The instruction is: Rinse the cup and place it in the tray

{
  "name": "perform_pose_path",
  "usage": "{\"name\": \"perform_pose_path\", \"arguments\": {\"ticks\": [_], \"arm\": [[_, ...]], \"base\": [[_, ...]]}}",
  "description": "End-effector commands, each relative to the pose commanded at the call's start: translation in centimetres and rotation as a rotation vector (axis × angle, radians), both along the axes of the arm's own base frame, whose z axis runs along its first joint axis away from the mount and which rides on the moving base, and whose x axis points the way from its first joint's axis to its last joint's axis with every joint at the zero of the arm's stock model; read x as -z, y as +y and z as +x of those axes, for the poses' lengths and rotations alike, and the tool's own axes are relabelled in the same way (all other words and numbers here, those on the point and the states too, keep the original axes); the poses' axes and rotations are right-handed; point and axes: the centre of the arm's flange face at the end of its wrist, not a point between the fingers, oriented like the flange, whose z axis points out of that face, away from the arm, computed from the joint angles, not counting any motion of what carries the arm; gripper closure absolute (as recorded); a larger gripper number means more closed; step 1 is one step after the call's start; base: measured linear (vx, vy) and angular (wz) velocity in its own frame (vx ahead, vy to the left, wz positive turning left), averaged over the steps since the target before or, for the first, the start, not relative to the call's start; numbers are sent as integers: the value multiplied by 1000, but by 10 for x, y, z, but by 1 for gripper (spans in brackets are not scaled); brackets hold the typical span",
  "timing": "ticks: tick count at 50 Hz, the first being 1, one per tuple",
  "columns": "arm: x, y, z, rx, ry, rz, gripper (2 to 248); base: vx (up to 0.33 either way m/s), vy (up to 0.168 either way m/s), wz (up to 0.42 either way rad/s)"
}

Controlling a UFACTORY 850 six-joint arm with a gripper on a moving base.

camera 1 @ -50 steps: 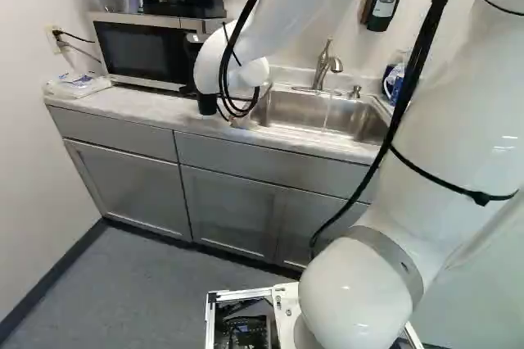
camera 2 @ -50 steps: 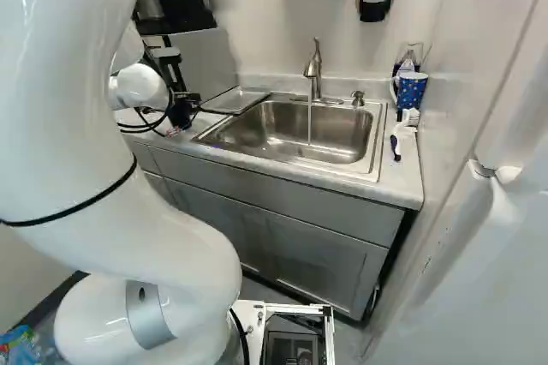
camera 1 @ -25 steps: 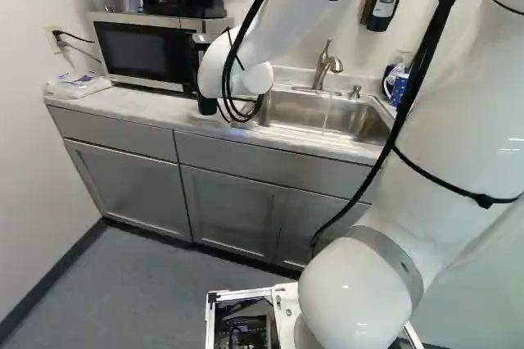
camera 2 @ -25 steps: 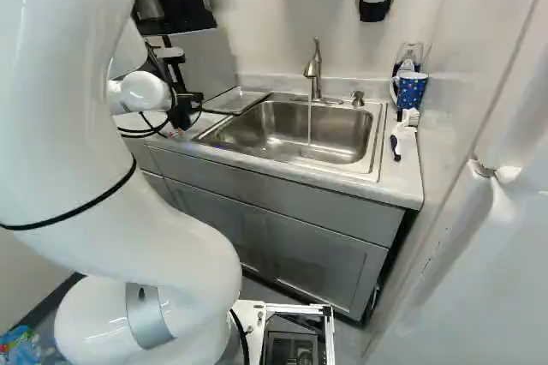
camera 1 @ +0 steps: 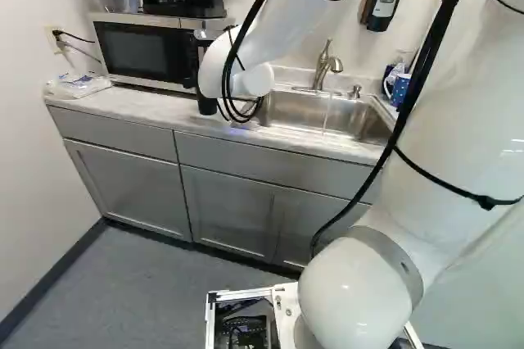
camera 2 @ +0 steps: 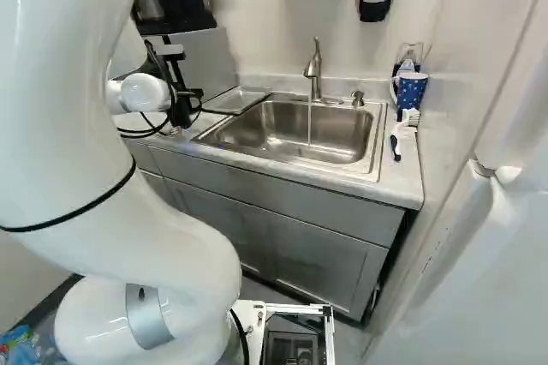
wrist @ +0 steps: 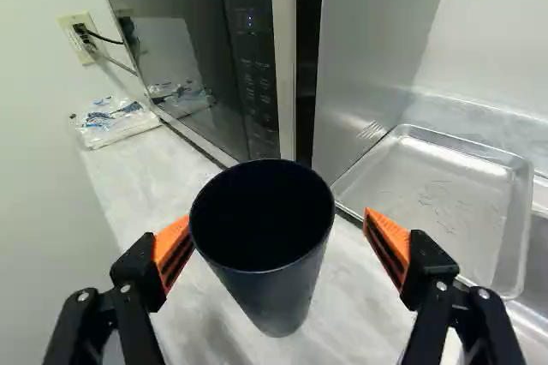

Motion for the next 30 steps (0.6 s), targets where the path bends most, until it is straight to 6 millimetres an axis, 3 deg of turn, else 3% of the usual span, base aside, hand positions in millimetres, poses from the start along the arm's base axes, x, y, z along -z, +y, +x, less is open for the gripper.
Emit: {"name": "perform_pose_path", "arguments": {"ticks": [30], "arm": [[0,8,-5,-20,0,0,3]], "base": [[0,0,0]]}}
